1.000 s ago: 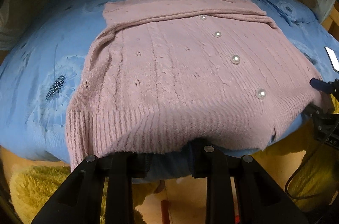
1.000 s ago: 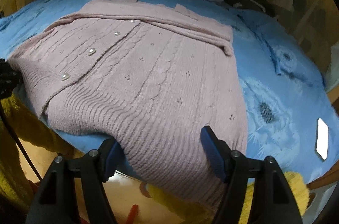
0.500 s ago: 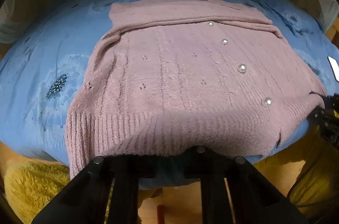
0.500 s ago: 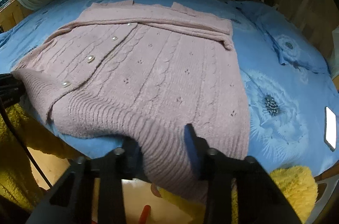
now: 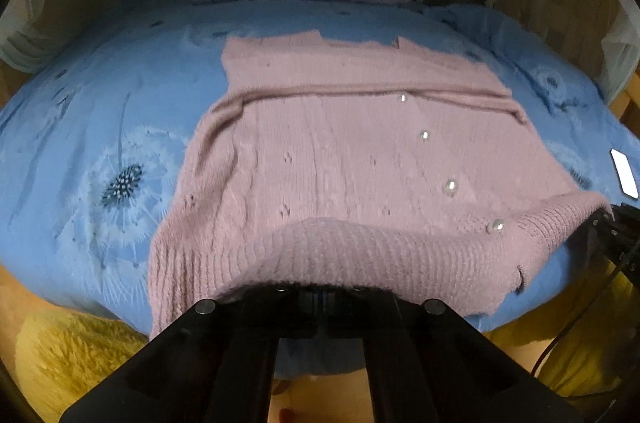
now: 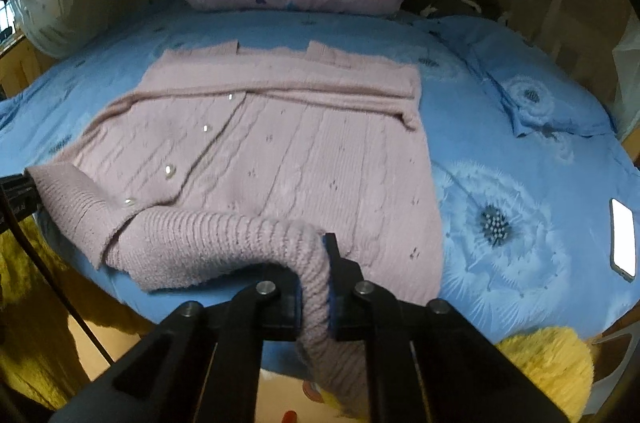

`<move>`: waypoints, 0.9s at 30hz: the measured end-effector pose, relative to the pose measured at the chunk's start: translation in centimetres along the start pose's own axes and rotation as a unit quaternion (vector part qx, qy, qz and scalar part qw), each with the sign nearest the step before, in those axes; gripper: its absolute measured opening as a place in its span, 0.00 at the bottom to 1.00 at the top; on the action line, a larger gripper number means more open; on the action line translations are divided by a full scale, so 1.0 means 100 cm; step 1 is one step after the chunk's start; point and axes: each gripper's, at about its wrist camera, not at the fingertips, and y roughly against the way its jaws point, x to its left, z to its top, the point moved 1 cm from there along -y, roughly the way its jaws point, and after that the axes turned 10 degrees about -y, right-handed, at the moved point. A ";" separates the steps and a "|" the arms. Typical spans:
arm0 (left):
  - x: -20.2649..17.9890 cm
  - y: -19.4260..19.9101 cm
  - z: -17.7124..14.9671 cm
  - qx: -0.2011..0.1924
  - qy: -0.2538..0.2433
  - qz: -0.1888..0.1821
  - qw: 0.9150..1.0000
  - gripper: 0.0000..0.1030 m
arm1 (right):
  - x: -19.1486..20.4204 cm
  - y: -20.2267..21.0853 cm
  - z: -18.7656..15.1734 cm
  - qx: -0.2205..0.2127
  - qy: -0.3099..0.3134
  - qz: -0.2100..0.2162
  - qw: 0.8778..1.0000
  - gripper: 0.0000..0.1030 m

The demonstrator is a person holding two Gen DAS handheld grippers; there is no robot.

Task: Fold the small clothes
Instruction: 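Grasp the ribbed hem with the right gripper and lift it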

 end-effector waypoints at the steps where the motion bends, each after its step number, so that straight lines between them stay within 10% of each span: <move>1: 0.001 0.001 0.003 -0.003 0.001 0.000 1.000 0.00 | 0.000 0.001 0.004 -0.005 0.001 0.000 1.000 0.08; 17: 0.010 0.026 0.067 -0.102 0.018 0.014 0.995 0.00 | 0.007 0.006 0.062 -0.050 -0.023 0.024 0.998 0.08; 27: 0.019 0.005 0.059 -0.018 0.015 -0.041 0.999 0.04 | 0.011 -0.002 0.069 -0.045 -0.016 0.023 0.999 0.08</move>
